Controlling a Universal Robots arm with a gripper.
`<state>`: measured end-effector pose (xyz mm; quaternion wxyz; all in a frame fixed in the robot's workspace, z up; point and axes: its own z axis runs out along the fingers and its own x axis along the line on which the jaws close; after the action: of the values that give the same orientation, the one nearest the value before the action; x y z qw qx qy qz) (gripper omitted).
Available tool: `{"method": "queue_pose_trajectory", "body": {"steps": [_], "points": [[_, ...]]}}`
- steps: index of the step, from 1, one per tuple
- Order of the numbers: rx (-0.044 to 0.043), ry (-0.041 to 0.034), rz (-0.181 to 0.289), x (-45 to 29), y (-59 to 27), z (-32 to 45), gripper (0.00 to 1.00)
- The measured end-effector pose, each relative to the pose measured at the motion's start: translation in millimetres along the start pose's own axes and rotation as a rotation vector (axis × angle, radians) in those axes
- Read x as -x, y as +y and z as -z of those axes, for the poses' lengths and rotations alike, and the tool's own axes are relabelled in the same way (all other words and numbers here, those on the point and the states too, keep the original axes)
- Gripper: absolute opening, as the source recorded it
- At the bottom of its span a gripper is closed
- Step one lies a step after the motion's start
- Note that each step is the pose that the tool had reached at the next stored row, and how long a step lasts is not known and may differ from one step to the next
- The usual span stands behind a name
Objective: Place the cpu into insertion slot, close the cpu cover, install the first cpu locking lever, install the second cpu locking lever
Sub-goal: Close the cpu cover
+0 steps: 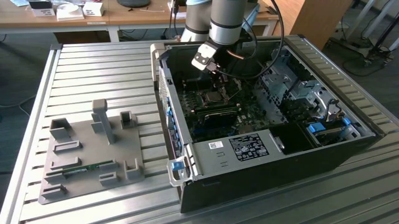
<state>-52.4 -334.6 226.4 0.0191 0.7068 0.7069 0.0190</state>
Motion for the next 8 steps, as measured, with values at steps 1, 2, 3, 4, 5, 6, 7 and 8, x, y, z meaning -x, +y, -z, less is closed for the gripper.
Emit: {"method": "queue_pose_trajectory", "body": {"steps": [1,2,3,4,5,6,7,8], "points": [[0.0,0.0,0.0,0.0,0.0,0.4,0.11],[0.0002,0.0002,0.0,0.0,0.1,1.0,0.11],[0.0002,0.0003,0.0,0.0,0.1,1.6,0.11],[0.0002,0.0003,0.0,0.0,0.1,2.0,0.11],[0.0003,0.0005,0.0,-0.1,0.1,2.0,0.11],[0.0003,0.0005,0.0,-0.1,0.1,2.0,0.11],[0.0004,0.0005,0.0,-0.1,0.1,2.0,0.11],[0.0003,0.0004,0.0,0.0,0.1,2.1,0.11]]}}
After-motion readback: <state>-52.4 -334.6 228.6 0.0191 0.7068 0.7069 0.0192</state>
